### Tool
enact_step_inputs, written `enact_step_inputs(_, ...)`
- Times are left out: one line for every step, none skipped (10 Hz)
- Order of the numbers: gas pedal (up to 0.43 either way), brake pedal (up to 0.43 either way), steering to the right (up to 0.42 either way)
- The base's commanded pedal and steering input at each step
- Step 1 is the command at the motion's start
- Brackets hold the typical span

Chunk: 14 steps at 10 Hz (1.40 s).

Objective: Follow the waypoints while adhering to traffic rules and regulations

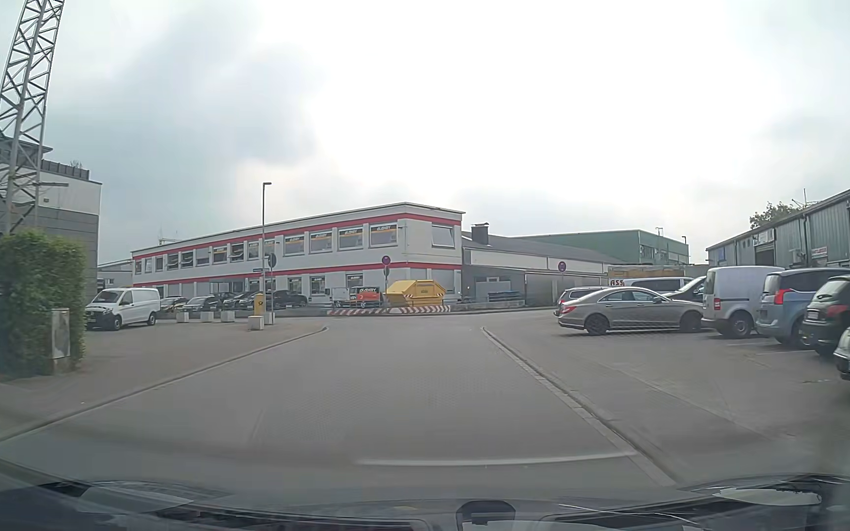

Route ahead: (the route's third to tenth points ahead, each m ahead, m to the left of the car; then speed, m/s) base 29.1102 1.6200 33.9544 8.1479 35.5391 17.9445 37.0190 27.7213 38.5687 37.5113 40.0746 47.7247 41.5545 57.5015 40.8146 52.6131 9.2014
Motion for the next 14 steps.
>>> enact_step_inputs(0.0,0.03,0.004)
enact_step_inputs(0.0,0.049,0.004)
enact_step_inputs(0.0,0.073,0.004)
enact_step_inputs(0.0,0.085,0.004)
enact_step_inputs(0.0,0.104,0.004)
enact_step_inputs(0.0,0.116,0.003)
enact_step_inputs(0.0,0.128,0.002)
enact_step_inputs(0.0,0.14,0.001)
enact_step_inputs(0.0,0.171,0.001)
enact_step_inputs(0.0,0.177,0.001)
enact_step_inputs(0.0,0.189,-0.001)
enact_step_inputs(0.0,0.207,-0.002)
enact_step_inputs(0.0,0.22,-0.001)
enact_step_inputs(0.0,0.226,0.0)
